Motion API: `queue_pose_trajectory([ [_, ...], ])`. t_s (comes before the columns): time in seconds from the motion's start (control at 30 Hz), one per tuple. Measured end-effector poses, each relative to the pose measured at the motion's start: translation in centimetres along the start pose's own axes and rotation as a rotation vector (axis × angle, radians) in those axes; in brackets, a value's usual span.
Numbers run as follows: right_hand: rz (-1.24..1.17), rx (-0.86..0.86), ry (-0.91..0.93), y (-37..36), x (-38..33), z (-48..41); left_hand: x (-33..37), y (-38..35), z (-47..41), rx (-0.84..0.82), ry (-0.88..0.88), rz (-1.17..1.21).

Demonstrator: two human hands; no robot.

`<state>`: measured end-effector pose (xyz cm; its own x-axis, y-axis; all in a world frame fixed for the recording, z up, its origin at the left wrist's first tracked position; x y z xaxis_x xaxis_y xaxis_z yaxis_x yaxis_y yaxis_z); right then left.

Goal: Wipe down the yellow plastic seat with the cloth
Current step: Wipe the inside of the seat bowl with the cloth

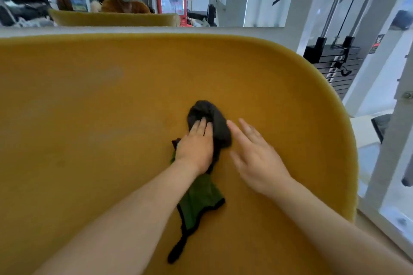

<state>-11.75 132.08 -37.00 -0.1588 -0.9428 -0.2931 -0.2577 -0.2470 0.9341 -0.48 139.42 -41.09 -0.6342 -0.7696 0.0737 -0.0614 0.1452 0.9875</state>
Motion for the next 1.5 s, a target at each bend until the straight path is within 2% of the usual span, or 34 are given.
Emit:
queue_pose_trajectory([
  [0.07, -0.179, -0.123, -0.052, -4.2, -1.6, -0.4, 1.8, -0.9, 4.0, -0.124, -0.121, 0.099],
  [0.13, -0.194, -0.195, -0.075, -7.2, -4.0, -0.7, 1.3, -1.3, 8.5, -0.344, -0.214, 0.224],
  [0.2, -0.146, -0.297, -0.046, -9.4, -7.1, -0.4, -3.2, -0.2, 10.4, -0.49, -0.158, 0.25],
  [0.3, 0.069, -0.428, -0.014, -12.1, -11.2, 0.9, -11.7, 3.6, 13.4, -0.523, -0.028, 0.163],
  [0.37, 0.192, -0.485, 0.018, -13.7, -14.5, 2.4, -16.2, 5.8, 15.9, -0.546, 0.038, -0.004],
  [0.43, 0.248, -0.473, 0.143, -15.3, -18.5, 4.1, -18.4, 6.4, 19.2, -0.668, 0.029, -0.179],
  [0.5, 0.263, -0.372, 0.263, -15.4, -20.2, 4.5, -19.3, 6.2, 22.0, -0.732, -0.024, -0.303],
  [0.57, 0.286, -0.265, 0.271, -14.0, -17.9, 2.9, -20.9, 7.3, 23.2, -0.661, -0.056, -0.43],
  [0.6, 0.281, -0.264, 0.178, -13.3, -15.5, 1.7, -22.4, 8.6, 23.4, -0.59, -0.049, -0.524],
  [0.67, 0.157, -0.246, -0.134, -12.0, -11.3, -0.1, -26.5, 12.1, 23.8, -0.458, 0.057, -0.674],
  [0.7, 0.051, -0.216, -0.255, -11.8, -11.1, -0.2, -28.5, 14.1, 23.9, -0.402, 0.143, -0.723],
  [0.73, -0.033, -0.205, -0.287, -12.3, -13.0, 0.1, -30.4, 16.0, 24.0, -0.363, 0.227, -0.757],
  [0.8, -0.145, -0.265, -0.167, -14.8, -21.2, 1.8, -33.2, 19.2, 24.6, -0.286, 0.363, -0.786],
  [0.93, -0.333, -0.379, 0.358, -16.9, -40.5, 10.1, -35.1, 22.5, 26.8, -0.169, 0.492, -0.802],
  [1.0, -0.425, -0.378, 0.522, -16.1, -43.7, 12.1, -35.0, 22.4, 27.9, -0.183, 0.517, -0.79],
  [1.07, -0.436, -0.4, 0.481, -17.0, -41.1, 9.9, -34.8, 22.3, 29.2, -0.212, 0.511, -0.793],
  [1.1, -0.405, -0.398, 0.379, -17.7, -38.3, 7.5, -34.9, 22.9, 29.9, -0.195, 0.512, -0.797],
  [1.17, -0.395, -0.3, 0.058, -17.6, -32.5, 3.0, -36.0, 25.2, 31.5, -0.119, 0.547, -0.783],
  [1.2, -0.43, -0.25, -0.086, -17.4, -31.2, 2.1, -36.7, 26.2, 32.4, -0.092, 0.581, -0.751],
  [1.23, -0.479, -0.225, -0.155, -17.3, -32.1, 2.2, -37.3, 26.9, 33.0, -0.081, 0.614, -0.711],
  [1.27, -0.527, -0.234, -0.126, -17.3, -35.0, 3.0, -37.6, 27.1, 33.2, -0.076, 0.635, -0.682],
  [1.3, -0.566, -0.259, -0.01, -17.1, -39.4, 4.4, -37.5, 27.0, 33.1, -0.067, 0.647, -0.674],
  [1.4, -0.656, -0.272, 0.437, -14.2, -51.1, 9.9, -37.2, 26.3, 32.7, -0.028, 0.676, -0.728],
  [1.47, -0.587, -0.201, 0.551, -13.5, -51.0, 9.0, -37.3, 26.2, 32.7, -0.02, 0.651, -0.756],
  [1.5, -0.497, -0.176, 0.507, -14.4, -48.7, 7.2, -37.3, 26.7, 32.6, -0.01, 0.628, -0.756],
])
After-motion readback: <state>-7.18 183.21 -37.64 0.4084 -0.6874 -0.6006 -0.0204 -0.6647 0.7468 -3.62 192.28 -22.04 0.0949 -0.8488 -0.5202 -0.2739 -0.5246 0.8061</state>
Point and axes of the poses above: each hand's wrist, its own z-axis away from the middle knuckle, its own y-axis out of the back of the hand, x = y × z, the point moved 9 cm from there along -z, towards the middle knuckle, and after that the axes turned 1 degree about -y, right-handed, at the moved point
